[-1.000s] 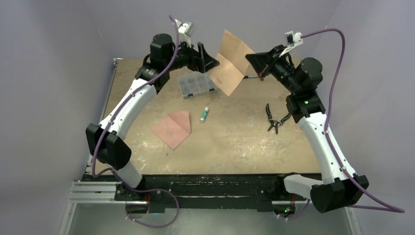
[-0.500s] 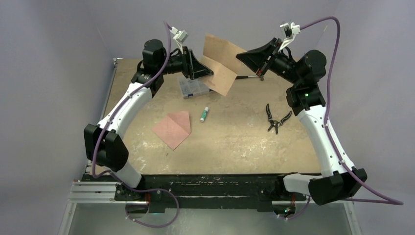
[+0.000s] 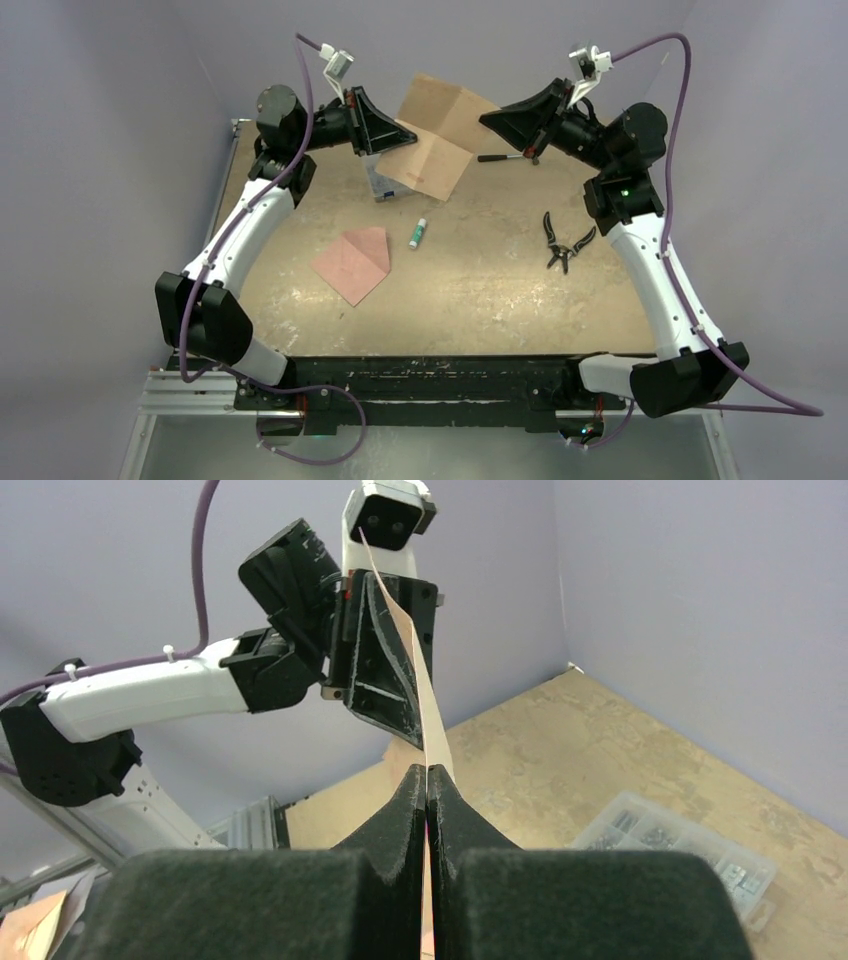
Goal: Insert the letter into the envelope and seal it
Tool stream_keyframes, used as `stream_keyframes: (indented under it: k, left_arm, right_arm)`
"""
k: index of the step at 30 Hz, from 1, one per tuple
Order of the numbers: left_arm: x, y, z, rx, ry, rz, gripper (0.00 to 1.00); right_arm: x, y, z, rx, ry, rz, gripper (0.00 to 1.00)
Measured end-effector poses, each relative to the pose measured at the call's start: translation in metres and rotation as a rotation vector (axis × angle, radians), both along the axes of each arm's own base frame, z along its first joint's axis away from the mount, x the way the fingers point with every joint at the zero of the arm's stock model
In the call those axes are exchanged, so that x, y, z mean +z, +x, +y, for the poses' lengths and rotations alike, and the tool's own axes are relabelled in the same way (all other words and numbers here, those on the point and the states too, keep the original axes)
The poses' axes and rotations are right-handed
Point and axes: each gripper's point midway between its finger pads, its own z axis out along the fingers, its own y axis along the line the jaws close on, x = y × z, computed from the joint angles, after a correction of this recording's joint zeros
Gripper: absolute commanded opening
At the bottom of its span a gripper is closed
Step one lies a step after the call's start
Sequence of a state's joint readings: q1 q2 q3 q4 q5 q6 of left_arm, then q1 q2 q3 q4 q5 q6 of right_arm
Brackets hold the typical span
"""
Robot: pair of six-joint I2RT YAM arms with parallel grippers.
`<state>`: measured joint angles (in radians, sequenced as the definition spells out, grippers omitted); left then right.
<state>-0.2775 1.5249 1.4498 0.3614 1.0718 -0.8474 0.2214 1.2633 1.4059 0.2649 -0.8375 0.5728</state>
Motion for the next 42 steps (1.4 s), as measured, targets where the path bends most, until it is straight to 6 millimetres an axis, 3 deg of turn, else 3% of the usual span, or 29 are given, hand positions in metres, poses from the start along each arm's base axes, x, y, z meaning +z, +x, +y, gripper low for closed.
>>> stream_keyframes:
  k: [1, 3, 4, 6, 13, 19, 22, 25, 28, 32, 38, 40, 42]
  left_arm:
    - [-0.001, 0.000, 0.001, -0.001, 0.000, 0.006, 0.00]
    - [-0.003, 0.000, 0.000, -0.007, 0.000, 0.021, 0.00]
    - [-0.003, 0.000, 0.000, -0.008, -0.002, 0.025, 0.00]
    - [-0.002, 0.000, 0.001, -0.007, -0.003, 0.023, 0.00]
    - [-0.011, 0.008, -0.002, -0.006, 0.002, 0.040, 0.00]
    - [-0.015, 0.019, -0.005, -0.010, -0.011, 0.056, 0.00]
    - [-0.006, 0.018, -0.005, -0.014, -0.028, 0.031, 0.00]
    - [0.004, 0.016, -0.004, -0.019, -0.046, 0.001, 0.00]
    - [0.011, 0.013, -0.004, -0.026, -0.065, -0.006, 0.00]
    - [0.025, 0.011, -0.003, -0.022, -0.102, 0.006, 0.00]
    - [0.057, 0.009, 0.002, 0.004, -0.212, 0.067, 0.00]
    - [0.067, 0.008, 0.004, 0.004, -0.256, 0.097, 0.00]
    - [0.076, 0.004, 0.005, -0.008, -0.293, 0.115, 0.00]
  right_arm:
    - [-0.001, -0.002, 0.001, 0.010, -0.005, -0.001, 0.08]
    - [-0.002, -0.003, 0.002, 0.021, -0.013, -0.005, 0.50]
    - [-0.002, -0.004, 0.002, 0.026, -0.014, -0.004, 0.60]
    - [-0.001, -0.007, 0.003, 0.039, -0.020, -0.020, 0.70]
    - [0.008, -0.015, 0.012, 0.150, -0.021, -0.069, 0.72]
    - [-0.025, -0.002, 0.028, 0.244, -0.079, 0.037, 0.59]
    - [-0.038, 0.014, 0.029, 0.182, -0.093, 0.110, 0.75]
    - [-0.037, 0.035, 0.022, 0.047, -0.077, 0.157, 0.91]
    - [-0.033, 0.054, 0.011, -0.088, -0.026, 0.196, 0.99]
    - [-0.047, 0.049, 0.008, -0.100, 0.062, 0.249, 0.99]
    - [-0.055, 0.038, 0.022, 0.041, 0.188, 0.320, 0.98]
    - [-0.046, 0.032, 0.026, 0.097, 0.226, 0.318, 0.91]
    - [-0.038, 0.026, 0.029, 0.143, 0.255, 0.316, 0.78]
